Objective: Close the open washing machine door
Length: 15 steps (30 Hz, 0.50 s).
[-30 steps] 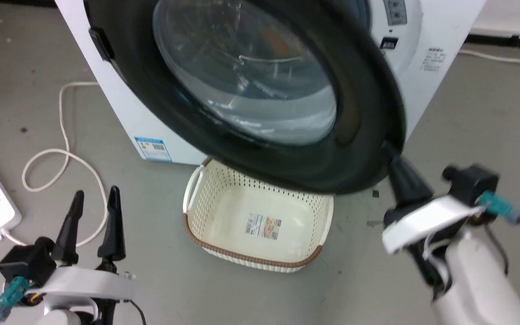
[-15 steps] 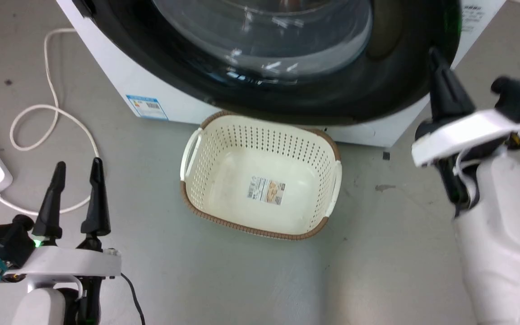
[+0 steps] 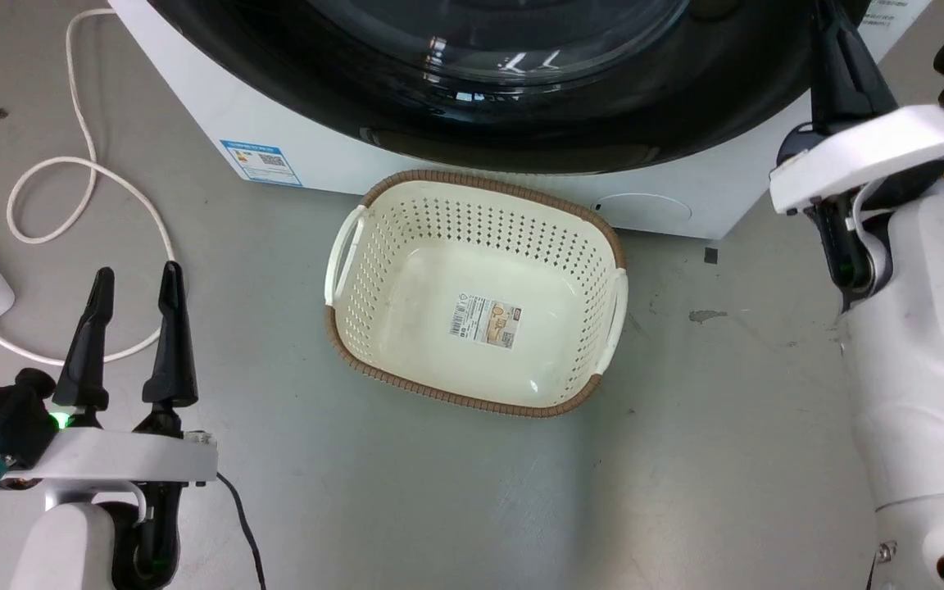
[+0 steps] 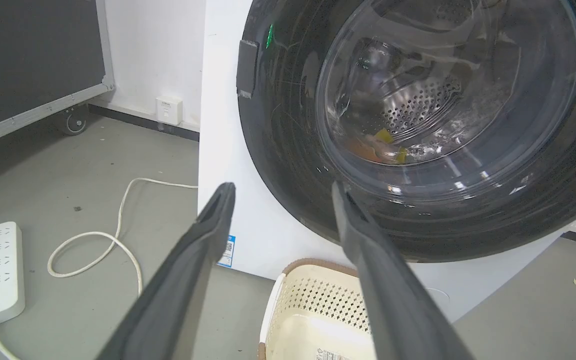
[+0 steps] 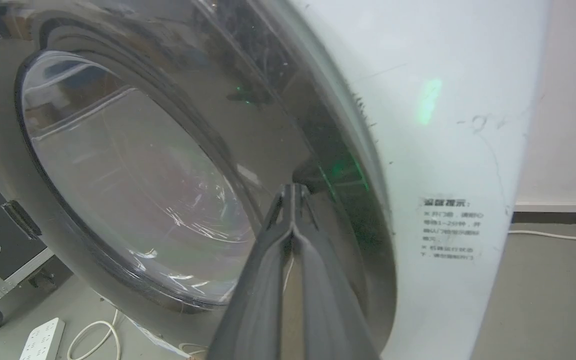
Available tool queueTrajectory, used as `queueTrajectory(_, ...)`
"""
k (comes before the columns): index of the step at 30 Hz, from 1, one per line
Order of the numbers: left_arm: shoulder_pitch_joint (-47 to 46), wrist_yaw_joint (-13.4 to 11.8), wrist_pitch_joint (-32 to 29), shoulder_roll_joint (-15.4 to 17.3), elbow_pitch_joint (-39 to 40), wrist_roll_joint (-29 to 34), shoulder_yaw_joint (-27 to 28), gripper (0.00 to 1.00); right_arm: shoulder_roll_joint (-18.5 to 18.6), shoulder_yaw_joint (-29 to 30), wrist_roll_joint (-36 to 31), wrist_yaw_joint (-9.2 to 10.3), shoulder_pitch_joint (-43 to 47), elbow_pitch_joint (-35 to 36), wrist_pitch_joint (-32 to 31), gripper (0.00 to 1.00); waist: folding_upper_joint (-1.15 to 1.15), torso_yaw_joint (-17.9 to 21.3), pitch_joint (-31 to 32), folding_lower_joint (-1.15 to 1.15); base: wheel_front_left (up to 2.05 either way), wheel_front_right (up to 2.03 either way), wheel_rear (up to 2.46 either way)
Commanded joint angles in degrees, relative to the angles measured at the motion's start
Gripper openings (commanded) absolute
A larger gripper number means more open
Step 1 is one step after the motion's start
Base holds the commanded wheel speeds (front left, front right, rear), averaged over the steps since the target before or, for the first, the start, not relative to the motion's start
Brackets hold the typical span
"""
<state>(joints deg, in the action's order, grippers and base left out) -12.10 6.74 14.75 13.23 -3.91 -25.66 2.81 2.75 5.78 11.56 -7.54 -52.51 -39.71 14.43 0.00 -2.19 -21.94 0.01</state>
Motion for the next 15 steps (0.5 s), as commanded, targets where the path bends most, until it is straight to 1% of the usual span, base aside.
queueTrajectory(1,-0.9,0.4,0.2,-0.1,-0.1,0.5,0.3,1.00,0.1,0.2,0.0,0.05,-1.5,-0.5,0.4,0.00,0.00,0.2,0.2,-0.01,0.00,0.00,0.00)
queueTrajectory(3,-0.8,0.4,0.2,-0.3,-0.4,0.7,0.4,1.00,0.1,-0.2,0.4,0.05,-1.6,-0.8,0.5,0.00,0.00,0.4,1.1,-0.01,0.00,0.00,0.00)
queueTrajectory(6,-0.1,0.5,0.2,-0.5,-0.9,1.0,0.7,1.00,0.1,-1.0,1.4,0.05,-0.2,1.7,0.5,0.00,0.00,1.2,3.1,-0.01,0.00,0.00,0.00)
queueTrajectory(11,1.9,0.5,0.2,-1.3,-1.3,1.9,1.6,1.00,0.1,-2.3,2.5,0.05,6.2,10.4,0.6,0.00,0.00,3.6,8.3,-0.01,0.00,0.00,0.00)
queueTrajectory(15,4.3,0.3,0.2,-2.1,-1.4,2.8,2.4,1.00,0.1,-3.0,2.2,0.05,13.1,16.4,0.6,0.00,0.00,6.4,13.1,-0.01,0.00,0.00,0.00)
